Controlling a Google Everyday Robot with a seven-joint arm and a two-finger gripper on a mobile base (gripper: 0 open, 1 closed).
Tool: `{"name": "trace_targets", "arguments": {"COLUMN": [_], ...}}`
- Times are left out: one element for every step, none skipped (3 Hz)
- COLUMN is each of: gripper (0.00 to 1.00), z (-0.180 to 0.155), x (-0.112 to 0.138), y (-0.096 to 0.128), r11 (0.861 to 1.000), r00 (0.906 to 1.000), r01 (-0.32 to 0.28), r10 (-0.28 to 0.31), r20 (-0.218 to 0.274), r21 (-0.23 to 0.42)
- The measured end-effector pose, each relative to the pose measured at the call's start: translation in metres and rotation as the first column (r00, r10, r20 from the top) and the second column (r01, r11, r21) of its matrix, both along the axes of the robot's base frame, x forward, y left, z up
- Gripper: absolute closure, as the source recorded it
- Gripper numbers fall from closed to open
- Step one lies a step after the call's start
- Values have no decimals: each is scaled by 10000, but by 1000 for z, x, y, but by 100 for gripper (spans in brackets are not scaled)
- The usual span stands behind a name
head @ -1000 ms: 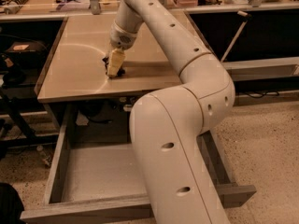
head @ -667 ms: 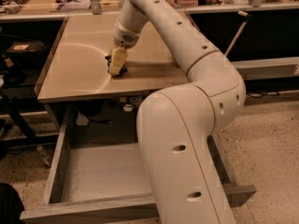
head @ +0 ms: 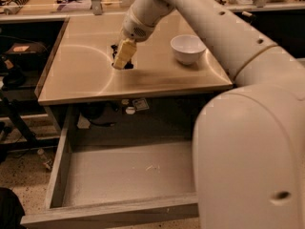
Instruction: Place rxbar chocolate into top drawer
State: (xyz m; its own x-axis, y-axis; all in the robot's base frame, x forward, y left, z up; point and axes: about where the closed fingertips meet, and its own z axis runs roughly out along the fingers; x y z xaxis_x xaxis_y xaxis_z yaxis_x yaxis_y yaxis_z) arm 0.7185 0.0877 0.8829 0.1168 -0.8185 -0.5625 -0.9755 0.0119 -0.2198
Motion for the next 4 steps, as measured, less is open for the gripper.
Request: {"name": "trace_targets", "arguments": {"gripper": [100, 100, 100, 100], "z": [-4, -4, -2, 1], "x": [-49, -49, -70, -112], "y": [-6, -6, -9, -15], "r11": [9972, 9974, 9965, 9903], "r00": [9991, 9991, 9980, 9925], "r01": [418, 411, 629, 1221], "r10": [-420, -412, -630, -1216], "r20": [23, 14, 14, -111], "r21": [612, 592, 554, 667]}}
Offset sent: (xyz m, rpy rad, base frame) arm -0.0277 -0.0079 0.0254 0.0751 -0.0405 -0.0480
